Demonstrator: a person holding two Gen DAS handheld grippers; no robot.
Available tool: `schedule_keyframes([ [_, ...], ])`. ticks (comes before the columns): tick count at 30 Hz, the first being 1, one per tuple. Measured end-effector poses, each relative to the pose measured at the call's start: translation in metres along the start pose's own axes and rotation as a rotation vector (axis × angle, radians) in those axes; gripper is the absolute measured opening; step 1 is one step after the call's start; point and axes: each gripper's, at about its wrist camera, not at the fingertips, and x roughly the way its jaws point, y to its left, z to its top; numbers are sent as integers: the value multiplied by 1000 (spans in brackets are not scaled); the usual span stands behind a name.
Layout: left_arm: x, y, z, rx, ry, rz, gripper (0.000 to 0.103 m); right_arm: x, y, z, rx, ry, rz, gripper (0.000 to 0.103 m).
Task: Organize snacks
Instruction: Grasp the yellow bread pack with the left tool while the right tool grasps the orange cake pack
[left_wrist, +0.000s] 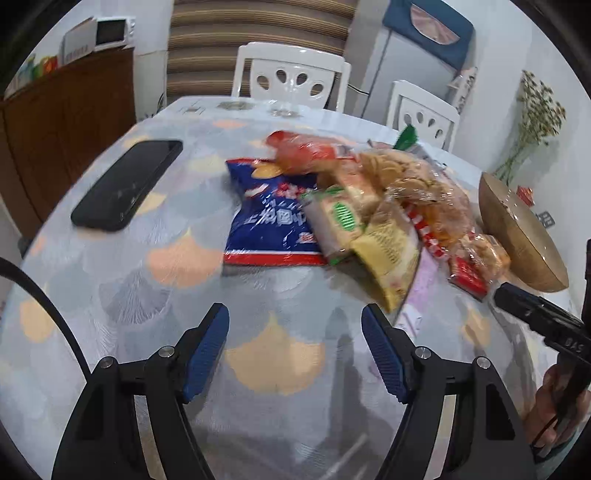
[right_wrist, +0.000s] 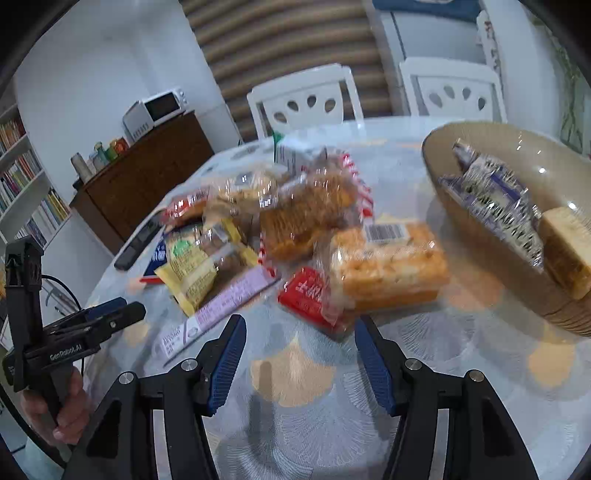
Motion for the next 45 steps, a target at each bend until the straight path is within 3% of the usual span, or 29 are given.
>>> schedule_keyframes([
  [7,3,4,-2,-14,5,-54,73,2,-7,1,10,-4,-9,65],
  [12,0,-10,3,57,16,-69,73,-10,-15,-2,74,-13,-53,65],
  [18,-4,-51,36,222,9,-125,73,-30,-31,11,298,-25,-97,65],
  [22,24,-69,50,316,61,-137,72,-26,-39,23,461,-17,-101,68],
  [25,38,-73,49,346,100,-150,69,-14,-46,31,561,2,-129,68],
  [30,40,-77,47,378,89,-155,67,3,-55,40,711,-2,-195,69],
  [32,40,-78,45,387,79,-142,60,12,-57,42,741,19,-272,71],
  [33,41,-80,45,393,76,-131,57,17,-60,41,761,24,-267,72],
  [34,41,-80,44,401,73,-113,47,20,-60,42,767,21,-274,72],
  [37,40,-79,44,397,70,-107,39,22,-55,47,702,18,-328,69],
  [45,25,-66,41,297,97,-167,36,6,-56,35,583,47,-196,49],
])
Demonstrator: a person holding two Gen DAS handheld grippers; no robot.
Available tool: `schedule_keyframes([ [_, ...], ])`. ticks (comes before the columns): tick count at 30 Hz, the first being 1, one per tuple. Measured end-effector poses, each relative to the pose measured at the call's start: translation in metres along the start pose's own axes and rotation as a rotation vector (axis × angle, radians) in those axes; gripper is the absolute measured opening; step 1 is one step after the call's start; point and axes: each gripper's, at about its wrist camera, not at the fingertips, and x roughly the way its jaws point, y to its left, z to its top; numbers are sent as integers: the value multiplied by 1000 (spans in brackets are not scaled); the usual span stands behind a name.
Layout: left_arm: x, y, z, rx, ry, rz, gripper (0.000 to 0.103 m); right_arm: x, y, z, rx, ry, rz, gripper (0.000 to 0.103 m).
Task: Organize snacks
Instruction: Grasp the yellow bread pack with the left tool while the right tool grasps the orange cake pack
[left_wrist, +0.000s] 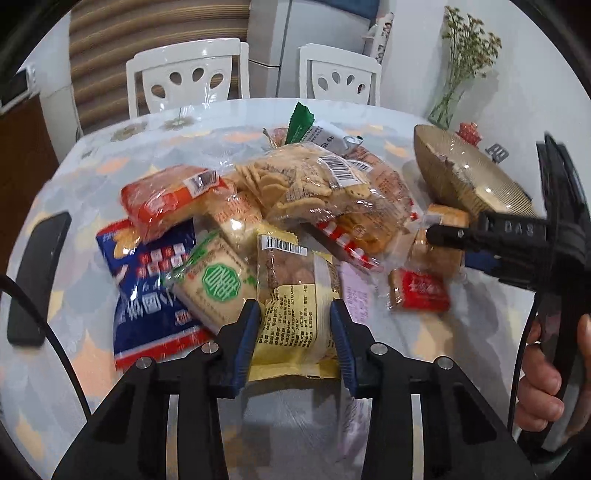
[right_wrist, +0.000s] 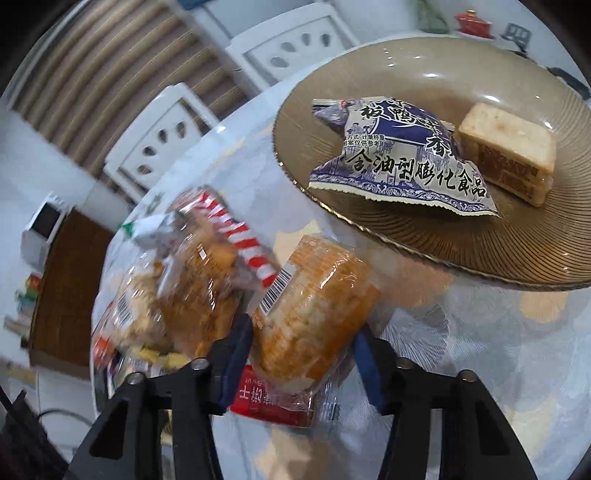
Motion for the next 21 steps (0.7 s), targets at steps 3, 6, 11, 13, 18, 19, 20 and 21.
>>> schedule_keyframes([
  [3,-12,-2,-9,-19,5,-30,36,-9,-7,-9,-64,18,17,48],
  [6,-25,-7,-21,-16,3,-35,36,-22,-13,-19,-156,63,52,48],
  [11,-35,-10,-40,-31,20,-53,36,-47,-23,-34,-360,154,69,46],
  [13,-34,-9,-44,-37,29,-55,36,-53,-30,-32,-398,169,65,46],
  [18,-33,-3,-48,-83,45,-40,44,-67,-58,-16,-348,91,-54,46],
  [19,-34,-3,-50,-90,45,-42,47,-69,-63,-17,-325,98,-23,46],
  [20,-34,-3,-50,-95,48,-48,47,-68,-62,-15,-311,105,-1,46],
  [21,-34,-4,-50,-98,51,-56,48,-67,-61,-16,-299,114,26,48],
])
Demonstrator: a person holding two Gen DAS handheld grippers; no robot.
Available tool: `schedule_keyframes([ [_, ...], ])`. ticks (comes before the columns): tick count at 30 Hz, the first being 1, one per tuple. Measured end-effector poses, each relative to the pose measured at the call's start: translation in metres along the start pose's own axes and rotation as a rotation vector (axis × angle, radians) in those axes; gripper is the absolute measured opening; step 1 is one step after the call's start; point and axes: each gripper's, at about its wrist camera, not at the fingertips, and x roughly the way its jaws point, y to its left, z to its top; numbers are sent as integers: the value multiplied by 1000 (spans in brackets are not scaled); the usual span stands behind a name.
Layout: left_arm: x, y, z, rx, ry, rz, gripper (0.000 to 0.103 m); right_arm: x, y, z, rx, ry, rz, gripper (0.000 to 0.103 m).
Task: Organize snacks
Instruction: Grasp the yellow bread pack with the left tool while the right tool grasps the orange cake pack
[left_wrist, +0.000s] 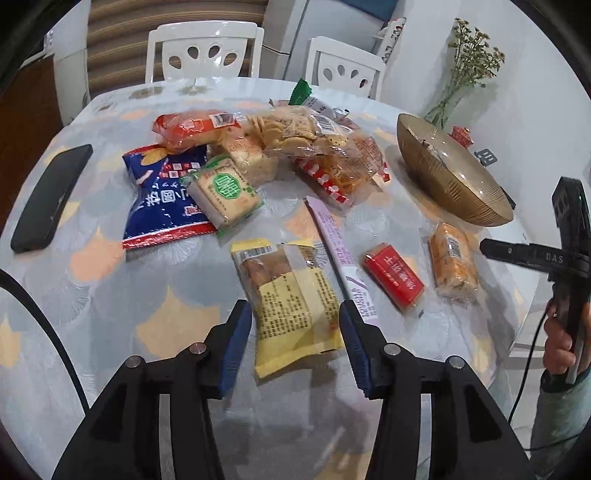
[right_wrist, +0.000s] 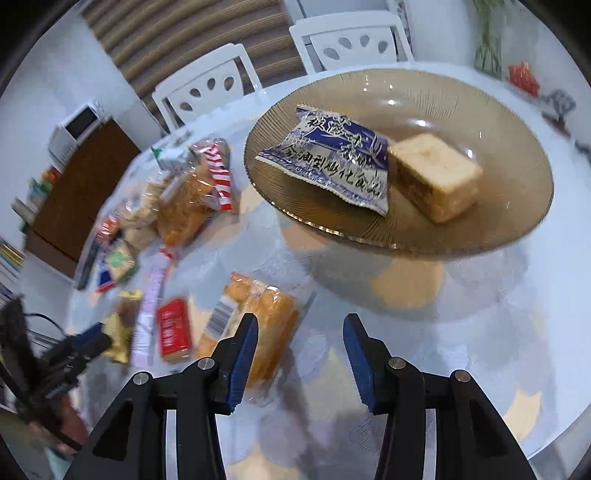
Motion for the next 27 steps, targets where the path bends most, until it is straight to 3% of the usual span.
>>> schedule_keyframes([
  [3,4,-4,5,-21,-4,-2,67,-2,6,-7,4,2,27,62],
  [7,19,-11,9,-12,6,55,70,2,19,-17,26,-16,28,65],
  [9,30,-13,8,4,32,122,66,5,23,-20,37,-19,-4,72],
  [11,35,-16,5,22,25,147,59,10,27,-23,45,-25,-35,72],
  [15,32,-18,1,31,-7,154,54,18,32,-24,65,-21,-53,72],
  [17,31,-16,2,13,-16,153,46,27,38,-21,66,-19,-62,72],
  [22,30,-9,6,-24,-12,124,45,36,45,-22,30,-49,-189,71],
  [24,29,-11,6,-17,-15,130,45,37,45,-24,13,-51,-176,57],
  [27,25,-14,7,-28,-20,113,45,33,49,-25,-45,-70,-214,52],
])
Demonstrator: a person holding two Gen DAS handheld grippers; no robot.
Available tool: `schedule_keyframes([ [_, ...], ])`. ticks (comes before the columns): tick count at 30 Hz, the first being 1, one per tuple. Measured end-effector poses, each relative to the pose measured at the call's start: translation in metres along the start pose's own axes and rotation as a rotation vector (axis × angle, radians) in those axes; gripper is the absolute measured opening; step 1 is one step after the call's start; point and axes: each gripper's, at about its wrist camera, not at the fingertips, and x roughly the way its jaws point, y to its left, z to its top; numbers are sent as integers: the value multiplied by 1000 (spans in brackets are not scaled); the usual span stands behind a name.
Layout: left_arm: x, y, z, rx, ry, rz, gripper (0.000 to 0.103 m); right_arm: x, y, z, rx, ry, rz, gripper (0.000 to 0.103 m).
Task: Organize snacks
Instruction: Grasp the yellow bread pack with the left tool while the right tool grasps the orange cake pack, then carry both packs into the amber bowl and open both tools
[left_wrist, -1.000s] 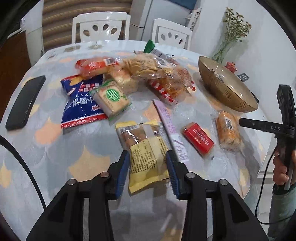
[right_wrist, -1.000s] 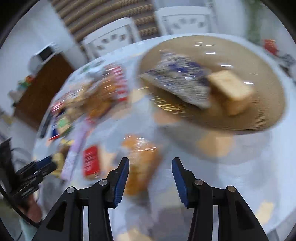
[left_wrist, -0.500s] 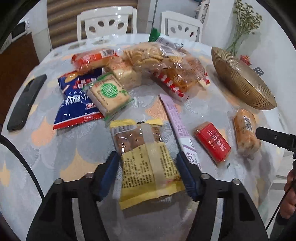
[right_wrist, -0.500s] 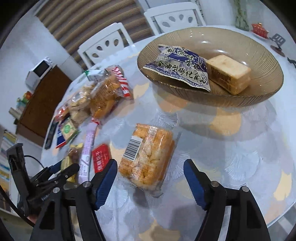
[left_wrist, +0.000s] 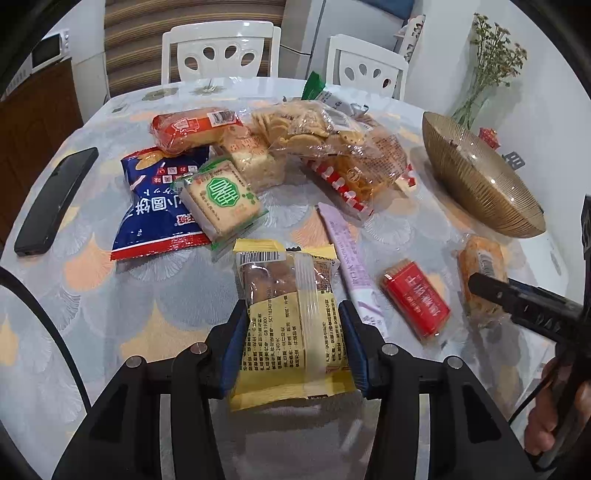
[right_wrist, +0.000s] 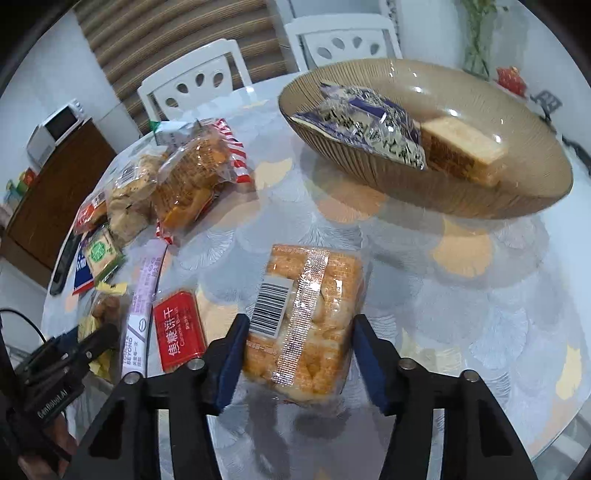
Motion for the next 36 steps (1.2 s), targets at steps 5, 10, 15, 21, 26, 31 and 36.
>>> schedule_keyframes([
  [5,-13,-6,6,1,-27,-16,45,-13,-14,-10,-60,-72,-61,50],
  [10,-20,-24,18,34,-44,-41,45,-25,-30,-16,-68,-57,22,50],
  [15,-28,-62,38,125,-81,-48,45,-58,-37,-14,-91,-121,29,50],
  [21,-33,-121,80,238,-148,-122,45,-97,-66,20,6,-221,63,50],
  [26,-17,-169,118,313,-169,-174,45,-95,-106,66,171,-248,49,50],
  [31,10,-203,142,345,-162,-218,45,-76,-139,107,268,-257,-10,50],
  [36,32,-219,157,335,-149,-257,47,-56,-158,137,278,-247,-41,50],
])
